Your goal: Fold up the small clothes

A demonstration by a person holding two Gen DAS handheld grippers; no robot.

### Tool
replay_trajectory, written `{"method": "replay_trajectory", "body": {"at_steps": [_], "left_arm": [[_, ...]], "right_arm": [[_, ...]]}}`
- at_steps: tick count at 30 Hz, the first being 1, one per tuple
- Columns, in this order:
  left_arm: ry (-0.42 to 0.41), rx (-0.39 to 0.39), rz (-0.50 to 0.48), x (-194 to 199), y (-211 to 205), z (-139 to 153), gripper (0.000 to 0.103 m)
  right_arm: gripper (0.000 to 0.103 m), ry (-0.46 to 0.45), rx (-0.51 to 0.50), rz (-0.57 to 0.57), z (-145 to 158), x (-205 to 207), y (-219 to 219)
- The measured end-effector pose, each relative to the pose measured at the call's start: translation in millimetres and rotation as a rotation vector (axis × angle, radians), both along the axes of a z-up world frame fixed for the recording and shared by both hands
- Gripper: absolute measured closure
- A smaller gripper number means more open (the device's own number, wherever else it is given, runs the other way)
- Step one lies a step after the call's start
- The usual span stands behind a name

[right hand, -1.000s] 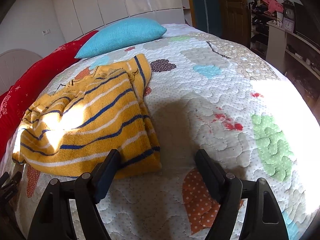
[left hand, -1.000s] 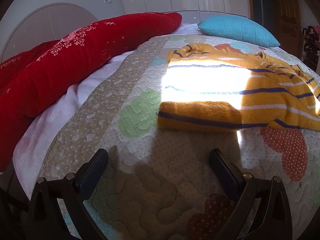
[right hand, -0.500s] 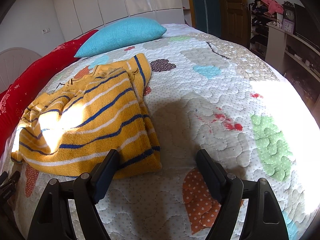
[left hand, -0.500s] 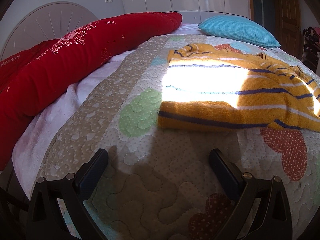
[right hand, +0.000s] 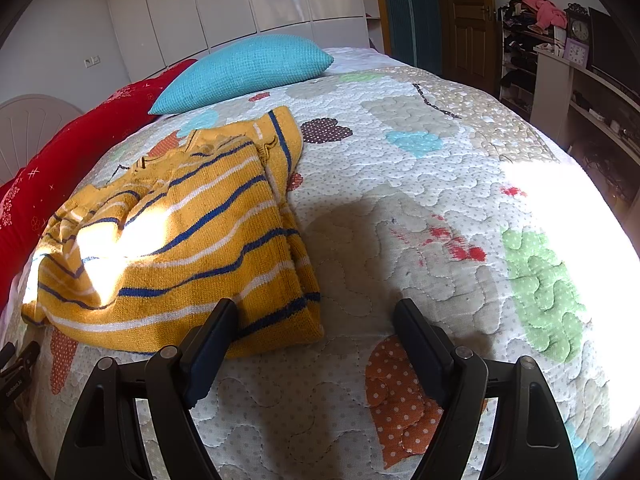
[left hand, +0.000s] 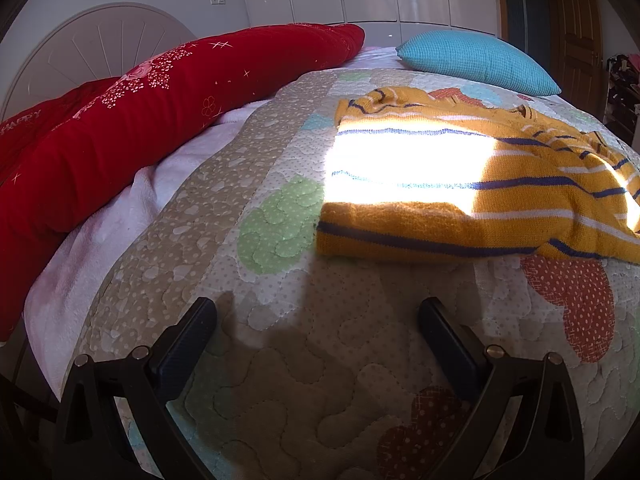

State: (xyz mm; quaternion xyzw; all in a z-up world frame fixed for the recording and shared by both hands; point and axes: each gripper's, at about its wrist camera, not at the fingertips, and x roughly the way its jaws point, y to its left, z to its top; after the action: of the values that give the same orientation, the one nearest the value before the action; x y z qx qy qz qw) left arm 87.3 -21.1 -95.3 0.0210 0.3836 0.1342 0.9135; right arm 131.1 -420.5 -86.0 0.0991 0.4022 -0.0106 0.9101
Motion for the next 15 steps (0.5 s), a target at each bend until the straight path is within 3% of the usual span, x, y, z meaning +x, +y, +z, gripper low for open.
{"method": "replay_trajectory", "body": {"at_steps": [15], "left_arm": [[0.001,-0.001,0.000,0.3,0.8,-0.6,0.002]], "right_arm": [[0.018,0.000,-0.001,-0.001,0.0,-0.1,0.3]]}}
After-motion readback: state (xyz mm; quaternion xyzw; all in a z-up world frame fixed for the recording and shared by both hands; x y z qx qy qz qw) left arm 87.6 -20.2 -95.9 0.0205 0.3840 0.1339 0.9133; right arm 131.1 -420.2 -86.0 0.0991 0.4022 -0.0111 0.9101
